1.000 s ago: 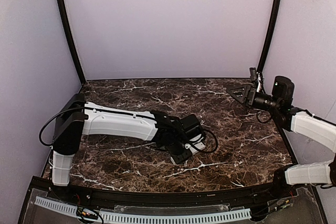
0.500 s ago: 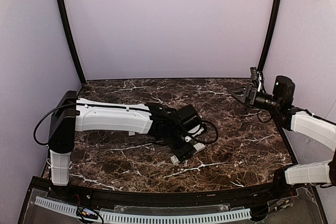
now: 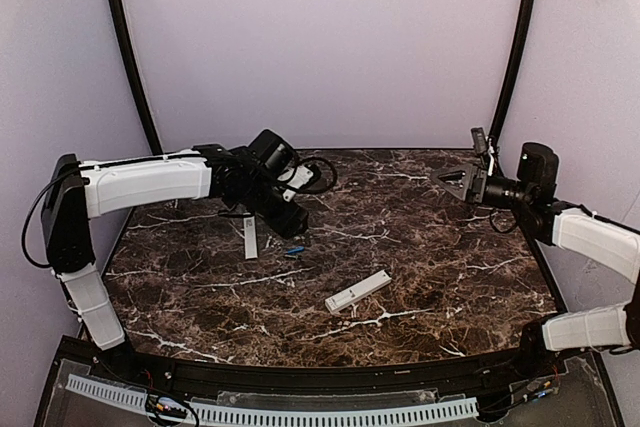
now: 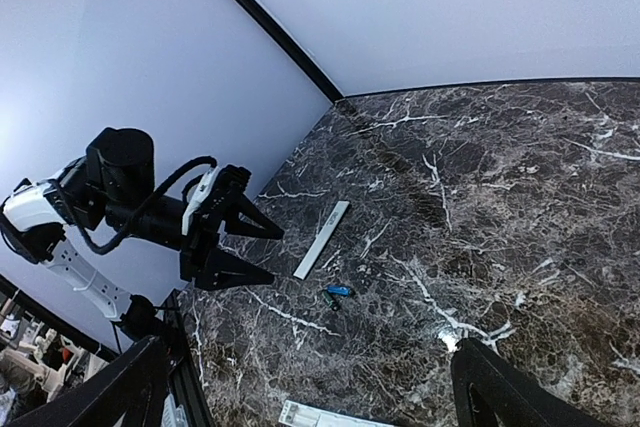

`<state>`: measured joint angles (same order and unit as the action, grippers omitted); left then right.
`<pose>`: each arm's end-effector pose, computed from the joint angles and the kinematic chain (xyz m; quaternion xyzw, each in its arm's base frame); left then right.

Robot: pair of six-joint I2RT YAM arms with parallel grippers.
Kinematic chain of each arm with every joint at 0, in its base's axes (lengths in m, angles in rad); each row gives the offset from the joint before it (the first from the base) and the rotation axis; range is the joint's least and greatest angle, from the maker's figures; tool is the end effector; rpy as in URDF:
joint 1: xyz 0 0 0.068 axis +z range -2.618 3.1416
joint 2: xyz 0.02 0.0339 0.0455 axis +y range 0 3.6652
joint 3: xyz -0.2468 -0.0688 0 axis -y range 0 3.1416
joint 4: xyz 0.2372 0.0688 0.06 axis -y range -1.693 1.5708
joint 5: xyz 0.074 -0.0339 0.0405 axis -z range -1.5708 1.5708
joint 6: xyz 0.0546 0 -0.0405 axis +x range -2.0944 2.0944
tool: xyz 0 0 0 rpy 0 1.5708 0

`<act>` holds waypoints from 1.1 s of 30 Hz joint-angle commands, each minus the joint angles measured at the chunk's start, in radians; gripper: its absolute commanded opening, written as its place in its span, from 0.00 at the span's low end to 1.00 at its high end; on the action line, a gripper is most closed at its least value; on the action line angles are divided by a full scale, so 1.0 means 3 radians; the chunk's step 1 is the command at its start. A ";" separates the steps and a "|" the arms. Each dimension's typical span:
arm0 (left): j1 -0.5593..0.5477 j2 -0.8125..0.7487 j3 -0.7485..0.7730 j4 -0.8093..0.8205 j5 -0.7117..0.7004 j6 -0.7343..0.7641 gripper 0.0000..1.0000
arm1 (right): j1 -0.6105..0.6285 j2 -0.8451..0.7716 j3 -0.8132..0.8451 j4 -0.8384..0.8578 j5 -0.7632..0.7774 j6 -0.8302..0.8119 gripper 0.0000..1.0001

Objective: Load the batteries into the remote control
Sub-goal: Pick up the battery from the center of the board.

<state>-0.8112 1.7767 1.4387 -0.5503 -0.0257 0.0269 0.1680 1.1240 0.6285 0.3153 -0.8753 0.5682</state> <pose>0.2732 -0.2856 0.2333 0.3795 0.8625 -0.1167 0.3139 0.2471 0.0844 0.2565 -0.1278 0.7356 0.5124 0.4243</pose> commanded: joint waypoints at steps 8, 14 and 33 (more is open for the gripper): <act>0.0209 0.0689 0.0391 -0.0379 0.0005 0.0416 0.39 | -0.0023 0.0212 0.0017 0.0185 -0.0188 -0.0120 0.94; 0.0210 0.0869 0.0438 -0.0328 0.0032 0.0448 0.34 | -0.0026 0.0268 0.0006 0.0242 -0.0222 -0.0116 0.92; 0.0212 0.1237 0.0701 -0.0389 0.0385 0.0438 0.25 | -0.0028 0.0467 -0.0019 0.0405 -0.0262 -0.0072 0.90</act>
<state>-0.7448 2.1326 1.6268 -0.6350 0.0563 0.1539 0.1673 1.2495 0.6281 0.3859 -0.9405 0.5507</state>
